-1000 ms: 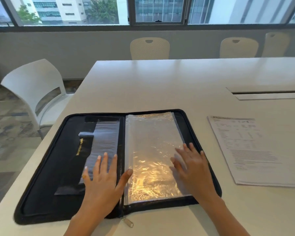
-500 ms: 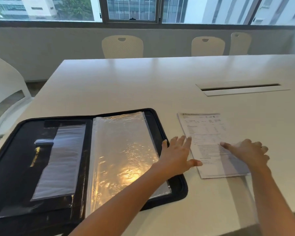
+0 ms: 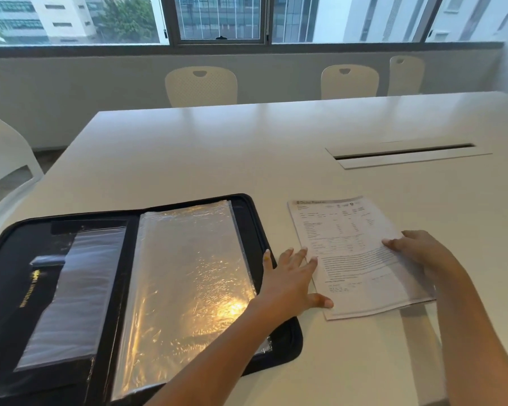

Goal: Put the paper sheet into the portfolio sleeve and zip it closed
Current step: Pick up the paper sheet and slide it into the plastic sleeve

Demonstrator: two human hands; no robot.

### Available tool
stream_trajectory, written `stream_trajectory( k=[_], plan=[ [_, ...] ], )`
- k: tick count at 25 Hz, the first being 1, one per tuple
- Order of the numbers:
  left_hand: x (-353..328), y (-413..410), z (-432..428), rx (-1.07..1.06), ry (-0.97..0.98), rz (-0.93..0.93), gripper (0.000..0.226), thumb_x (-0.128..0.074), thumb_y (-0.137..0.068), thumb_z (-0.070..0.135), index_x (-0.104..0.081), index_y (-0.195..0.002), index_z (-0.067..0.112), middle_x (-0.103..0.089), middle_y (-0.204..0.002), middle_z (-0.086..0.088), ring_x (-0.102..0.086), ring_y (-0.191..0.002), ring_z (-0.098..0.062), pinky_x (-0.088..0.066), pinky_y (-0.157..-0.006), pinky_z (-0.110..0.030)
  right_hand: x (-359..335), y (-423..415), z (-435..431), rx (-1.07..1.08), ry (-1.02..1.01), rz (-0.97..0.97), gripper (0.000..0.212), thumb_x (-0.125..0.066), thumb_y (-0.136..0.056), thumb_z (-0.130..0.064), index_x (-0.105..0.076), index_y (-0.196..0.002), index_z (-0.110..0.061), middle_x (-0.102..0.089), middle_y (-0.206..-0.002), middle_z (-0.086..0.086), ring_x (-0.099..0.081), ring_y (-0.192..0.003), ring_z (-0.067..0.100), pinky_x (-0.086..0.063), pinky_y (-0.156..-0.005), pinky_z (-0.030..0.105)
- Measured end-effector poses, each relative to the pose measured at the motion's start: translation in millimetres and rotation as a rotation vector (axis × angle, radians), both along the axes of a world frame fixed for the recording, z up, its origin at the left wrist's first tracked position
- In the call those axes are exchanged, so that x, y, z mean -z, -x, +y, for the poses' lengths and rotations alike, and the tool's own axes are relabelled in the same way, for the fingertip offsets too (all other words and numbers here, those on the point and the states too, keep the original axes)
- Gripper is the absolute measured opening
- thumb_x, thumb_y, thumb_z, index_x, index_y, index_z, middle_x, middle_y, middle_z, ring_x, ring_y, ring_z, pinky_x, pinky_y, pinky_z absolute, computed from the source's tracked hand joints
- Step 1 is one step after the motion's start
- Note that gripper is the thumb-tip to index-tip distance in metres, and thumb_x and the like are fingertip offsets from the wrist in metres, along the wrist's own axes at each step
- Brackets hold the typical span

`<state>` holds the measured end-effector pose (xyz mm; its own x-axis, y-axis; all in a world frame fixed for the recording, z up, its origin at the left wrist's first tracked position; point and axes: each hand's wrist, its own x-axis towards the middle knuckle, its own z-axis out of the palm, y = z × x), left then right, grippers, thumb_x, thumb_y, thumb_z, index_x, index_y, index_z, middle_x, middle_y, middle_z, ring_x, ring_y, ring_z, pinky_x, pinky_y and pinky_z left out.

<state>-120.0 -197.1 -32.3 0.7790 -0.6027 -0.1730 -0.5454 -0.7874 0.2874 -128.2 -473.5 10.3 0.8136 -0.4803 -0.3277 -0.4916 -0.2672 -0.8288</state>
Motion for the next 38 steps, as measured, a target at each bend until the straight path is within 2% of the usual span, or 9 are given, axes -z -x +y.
stream_trajectory(
  k=[5,7,9,12,16,21,26,32,38],
  plan=[
    [-11.7,-6.8,-3.0,-0.154,0.256,-0.068,0.093,-0.043,-0.081,0.075,-0.011,-0.152,0.024,-0.018,-0.16,-0.004,-0.011,-0.148,-0.021,0.021,-0.108,-0.057,9.5,7.6,-15.9,-0.166,-0.266,-0.368,0.036,-0.073,-0.081,-0.019,-0.067,-0.116,-0.012,-0.075,-0.104,0.013,-0.074,-0.085,0.033,-0.059,-0.062,0.034],
    [-32.3,-20.0,-8.2,-0.277,0.588,0.042,0.084,-0.049,-0.087,0.064,-0.013,-0.151,0.023,-0.032,-0.154,-0.003,-0.028,-0.142,-0.02,-0.009,-0.117,-0.056,6.2,11.7,-16.9,-0.218,-0.355,-0.505,0.039,-0.075,-0.081,-0.026,-0.067,-0.118,-0.018,-0.072,-0.114,0.011,-0.071,-0.098,0.034,-0.059,-0.07,0.036],
    [-58.5,-38.7,-12.2,-0.344,1.036,0.367,0.071,-0.056,-0.092,0.046,-0.028,-0.148,0.015,-0.053,-0.139,-0.007,-0.052,-0.126,-0.022,-0.043,-0.105,-0.05,-0.1,10.2,-13.2,-0.226,-0.443,-0.621,0.046,-0.077,-0.08,-0.029,-0.065,-0.123,-0.019,-0.069,-0.122,0.011,-0.069,-0.105,0.031,-0.059,-0.077,0.037],
    [-88.4,-61.0,-15.9,-0.287,1.374,0.528,0.035,-0.053,-0.098,0.027,-0.059,-0.126,0.007,-0.068,-0.118,-0.012,-0.067,-0.105,-0.029,-0.056,-0.089,-0.045,-14.0,1.7,-2.6,-0.223,-0.495,-0.731,0.053,-0.079,-0.078,-0.029,-0.061,-0.127,-0.019,-0.065,-0.128,0.009,-0.066,-0.111,0.028,-0.058,-0.082,0.036],
    [-101.3,-69.1,-22.9,-0.137,1.469,0.405,0.023,-0.045,-0.101,0.024,-0.064,-0.114,0.017,-0.071,-0.109,-0.003,-0.068,-0.099,-0.025,-0.058,-0.081,-0.041,-36.3,-12.2,2.8,-0.266,-0.453,-0.838,0.051,-0.075,-0.083,-0.025,-0.058,-0.131,-0.018,-0.064,-0.13,0.008,-0.065,-0.112,0.03,-0.057,-0.084,0.038],
    [-76.5,-65.4,-19.2,-0.146,1.497,0.381,0.028,-0.047,-0.101,0.018,-0.06,-0.125,0.012,-0.07,-0.114,-0.004,-0.067,-0.103,-0.024,-0.056,-0.081,-0.033,-24.5,-19.4,3.2,-0.305,-0.448,-0.789,0.048,-0.078,-0.079,-0.026,-0.065,-0.124,-0.016,-0.068,-0.125,0.008,-0.065,-0.113,0.03,-0.057,-0.082,0.035],
    [-61.6,-58.4,-21.9,-0.197,1.393,0.45,0.027,-0.043,-0.102,0.02,-0.06,-0.123,0.021,-0.069,-0.115,-0.006,-0.065,-0.106,-0.028,-0.054,-0.09,-0.048,3.8,-12.4,2.8,-0.266,-0.456,-0.663,0.045,-0.08,-0.073,-0.031,-0.071,-0.115,-0.015,-0.069,-0.122,0.007,-0.064,-0.113,0.03,-0.057,-0.081,0.032],
    [-67.9,-55.7,-27.3,-0.317,1.429,0.424,0.026,-0.042,-0.103,0.02,-0.063,-0.114,0.03,-0.072,-0.105,0.004,-0.068,-0.097,-0.019,-0.057,-0.072,-0.027,3.8,-8.4,4.4,-0.288,-0.475,-0.635,0.04,-0.073,-0.08,-0.022,-0.068,-0.12,-0.018,-0.069,-0.122,0.007,-0.064,-0.112,0.03,-0.058,-0.081,0.033],
    [-83.0,-67.3,-10.6,-0.599,1.721,0.618,0.02,-0.05,-0.099,0.019,-0.067,-0.107,0.027,-0.074,-0.103,0.001,-0.067,-0.101,-0.025,-0.054,-0.088,-0.05,-7.8,-5.5,9.5,-0.222,-0.629,-0.672,0.03,-0.06,-0.089,-0.004,-0.072,-0.108,-0.024,-0.074,-0.104,0.006,-0.068,-0.095,0.034,-0.06,-0.068,0.036]
  ],
)
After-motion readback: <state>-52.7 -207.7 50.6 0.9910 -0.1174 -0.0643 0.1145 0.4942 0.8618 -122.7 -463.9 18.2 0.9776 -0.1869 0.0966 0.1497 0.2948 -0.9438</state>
